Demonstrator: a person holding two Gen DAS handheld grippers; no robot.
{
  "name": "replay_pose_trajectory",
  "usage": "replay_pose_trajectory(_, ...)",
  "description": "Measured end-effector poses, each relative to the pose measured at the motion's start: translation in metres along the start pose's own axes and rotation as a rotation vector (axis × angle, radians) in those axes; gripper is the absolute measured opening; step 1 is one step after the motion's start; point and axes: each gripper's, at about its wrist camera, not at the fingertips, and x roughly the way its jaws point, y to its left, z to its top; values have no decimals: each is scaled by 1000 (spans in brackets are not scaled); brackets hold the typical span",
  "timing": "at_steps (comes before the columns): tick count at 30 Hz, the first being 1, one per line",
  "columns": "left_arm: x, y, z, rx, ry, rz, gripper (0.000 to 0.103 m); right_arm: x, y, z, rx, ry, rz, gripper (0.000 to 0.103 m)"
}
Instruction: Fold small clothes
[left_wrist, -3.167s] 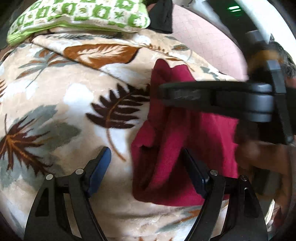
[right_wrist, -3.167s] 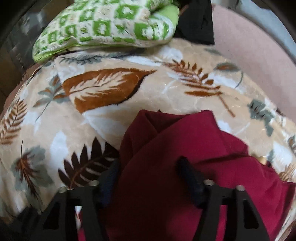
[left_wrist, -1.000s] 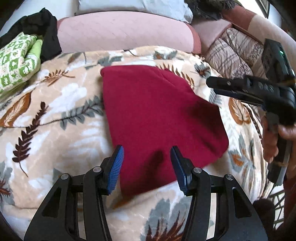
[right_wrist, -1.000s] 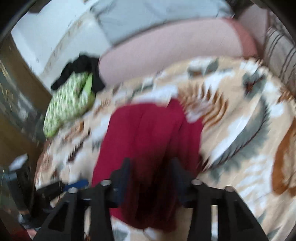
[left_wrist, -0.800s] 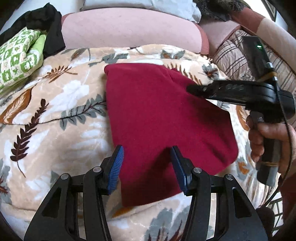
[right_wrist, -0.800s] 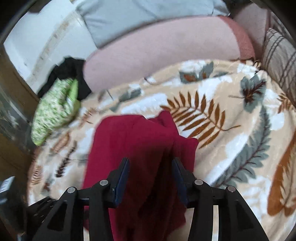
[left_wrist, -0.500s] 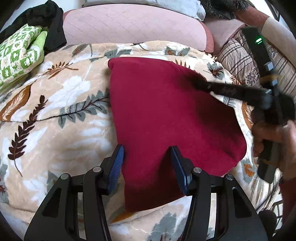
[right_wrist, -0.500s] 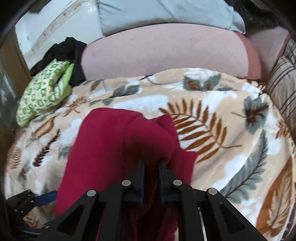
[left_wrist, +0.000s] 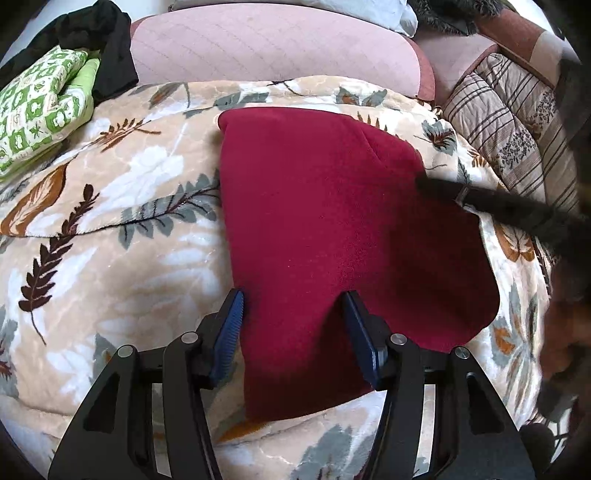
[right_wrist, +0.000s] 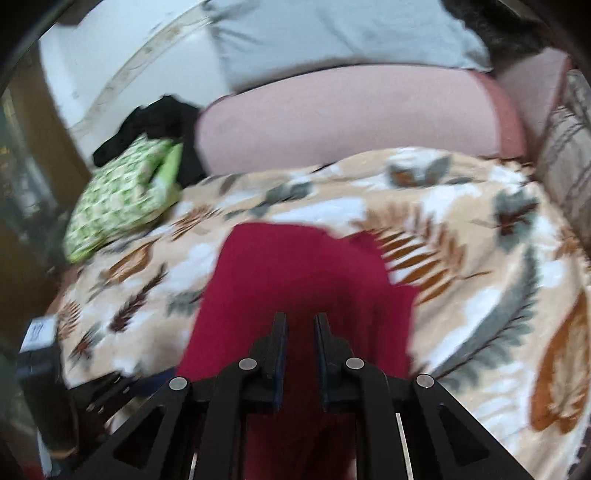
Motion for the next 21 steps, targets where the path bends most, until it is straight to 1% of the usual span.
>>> replay_pose_trajectory(1, 0, 0, 0, 2, 1, -1, 56, 9, -2, -6, -4, 27, -55, 12)
replay_pose_trajectory(2, -1, 0, 0, 3, 4, 1, 56, 21, -9, -12, 4, 67, -91, 12)
replay_pose_trajectory(3, -1, -1, 0, 5, 5, 6, 56, 29, -17, -19, 28, 77, -78, 12)
replay_pose_trajectory(4, -3, -2, -1, 11, 0, 11, 56, 27, -20, -21, 40, 57, -64, 12)
replay_pose_trajectory(7, -7, -2, 0, 17, -8, 28, 56, 13, -17, -16, 37, 51, -65, 12)
replay_pose_trajectory(9, -11, -2, 2, 10, -16, 25, 56, 0, -15, -14, 33, 46, -72, 12)
replay_pose_trajectory(12, -15, -1, 6, 4, -32, 26, 56, -13, -14, -18, 47, 24, -56, 12)
replay_pose_trajectory(13, -16, -1, 7, 3, -35, 28, 56, -15, -15, -19, 58, 21, -51, 16)
replay_pose_trajectory(14, -17, -1, 8, 3, -36, 28, 56, -17, -16, -20, 69, 18, -47, 17)
replay_pose_trajectory(17, -17, 0, 10, 5, -34, 35, 56, -15, -15, -23, 71, 13, -28, 17)
replay_pose_trajectory(19, -16, 0, 11, 0, -32, 34, 56, -10, -16, -22, 79, 21, -42, 19)
replay_pose_trajectory(21, -16, 1, 11, -9, -29, 30, 56, -9, -20, -20, 107, 9, -49, 29)
